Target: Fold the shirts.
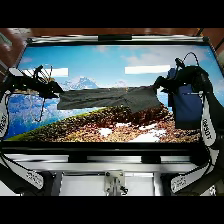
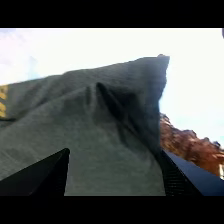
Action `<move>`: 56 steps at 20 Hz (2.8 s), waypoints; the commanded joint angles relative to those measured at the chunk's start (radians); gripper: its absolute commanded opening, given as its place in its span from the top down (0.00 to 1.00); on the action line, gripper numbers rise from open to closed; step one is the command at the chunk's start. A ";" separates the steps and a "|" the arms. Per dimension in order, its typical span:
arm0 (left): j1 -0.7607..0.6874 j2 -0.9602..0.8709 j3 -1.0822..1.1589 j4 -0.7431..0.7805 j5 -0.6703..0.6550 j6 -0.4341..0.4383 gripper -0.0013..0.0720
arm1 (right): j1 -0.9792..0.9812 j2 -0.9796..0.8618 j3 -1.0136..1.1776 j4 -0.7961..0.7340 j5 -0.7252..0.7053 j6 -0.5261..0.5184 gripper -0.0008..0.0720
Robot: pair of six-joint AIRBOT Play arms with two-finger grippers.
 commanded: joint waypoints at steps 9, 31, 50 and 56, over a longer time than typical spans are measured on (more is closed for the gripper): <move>-0.127 0.150 0.026 0.000 -0.033 0.011 0.12 | 0.040 -0.122 0.001 0.019 -0.011 0.053 0.05; -0.778 -0.010 0.011 -0.090 0.439 -0.132 0.93 | 0.052 0.447 0.002 0.142 -0.358 0.080 0.90; -0.426 0.415 0.011 0.084 0.383 -0.215 0.94 | 0.430 0.362 0.002 0.157 -0.019 0.025 0.90; -0.118 0.695 0.011 0.083 0.408 -0.241 0.94 | 0.708 0.096 0.002 0.186 0.291 0.056 0.90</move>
